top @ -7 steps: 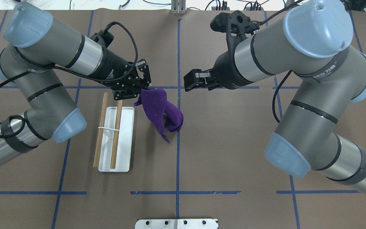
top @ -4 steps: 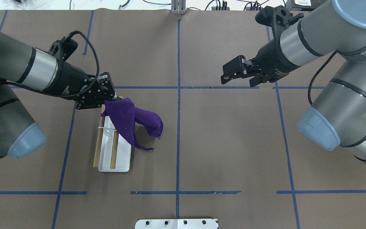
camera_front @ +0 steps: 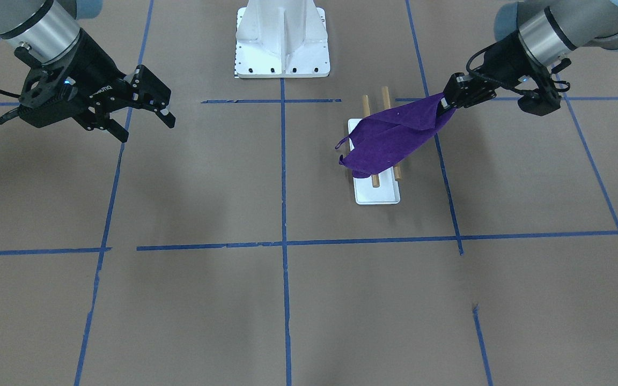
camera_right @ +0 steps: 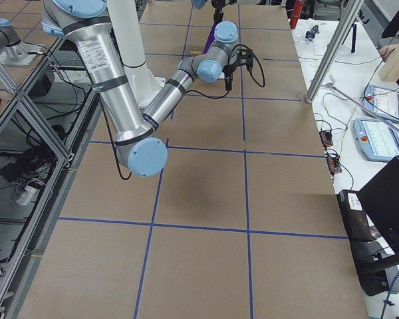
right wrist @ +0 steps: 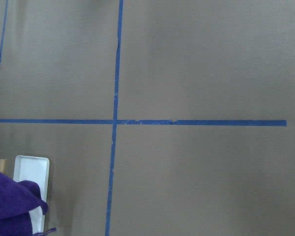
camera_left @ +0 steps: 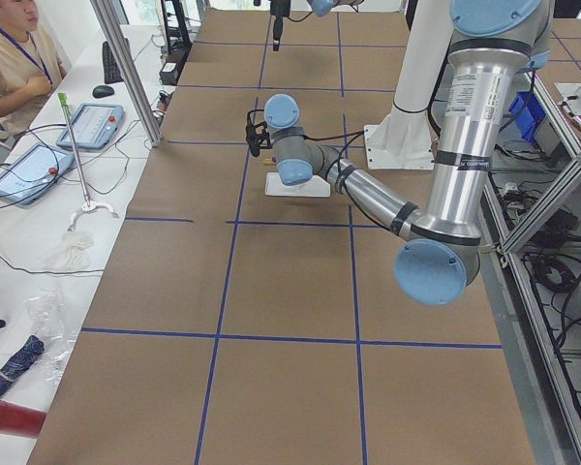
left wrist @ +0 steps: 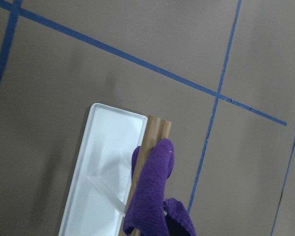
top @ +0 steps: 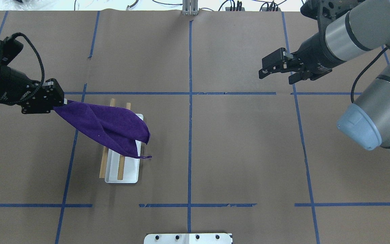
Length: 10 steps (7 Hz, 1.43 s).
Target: Hang towel on rack
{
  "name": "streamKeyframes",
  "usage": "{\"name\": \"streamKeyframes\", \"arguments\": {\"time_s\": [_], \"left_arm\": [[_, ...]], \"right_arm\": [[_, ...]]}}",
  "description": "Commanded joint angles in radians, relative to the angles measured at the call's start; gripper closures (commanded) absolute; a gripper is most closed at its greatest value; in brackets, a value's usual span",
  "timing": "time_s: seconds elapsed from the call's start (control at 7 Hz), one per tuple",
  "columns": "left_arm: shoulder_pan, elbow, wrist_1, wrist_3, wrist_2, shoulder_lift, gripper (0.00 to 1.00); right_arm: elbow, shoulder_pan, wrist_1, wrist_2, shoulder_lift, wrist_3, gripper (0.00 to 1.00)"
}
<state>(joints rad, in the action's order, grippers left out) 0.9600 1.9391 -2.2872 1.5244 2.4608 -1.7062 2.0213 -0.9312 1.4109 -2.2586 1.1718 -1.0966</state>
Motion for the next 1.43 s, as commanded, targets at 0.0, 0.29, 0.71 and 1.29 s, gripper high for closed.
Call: {"name": "streamKeyframes", "arguments": {"time_s": [0.0,0.29,0.71,1.29], "left_arm": [[0.008,-0.035,0.0,-0.027,0.004,0.022,1.0],[-0.001,-0.096,0.0,-0.029,0.001,0.022,0.3],[0.003,-0.144,-0.032,-0.029,-0.003,0.046,0.01],[0.095,-0.144,-0.035,-0.513,-0.107,0.147,0.0]], "right_arm": [[-0.004,-0.02,0.0,0.002,0.008,0.001,0.0],[-0.004,-0.032,-0.001,0.002,0.017,0.003,0.0],[-0.038,-0.102,0.034,-0.007,0.061,0.017,0.0],[-0.148,-0.286,0.057,-0.016,0.286,0.458,0.0]]}}
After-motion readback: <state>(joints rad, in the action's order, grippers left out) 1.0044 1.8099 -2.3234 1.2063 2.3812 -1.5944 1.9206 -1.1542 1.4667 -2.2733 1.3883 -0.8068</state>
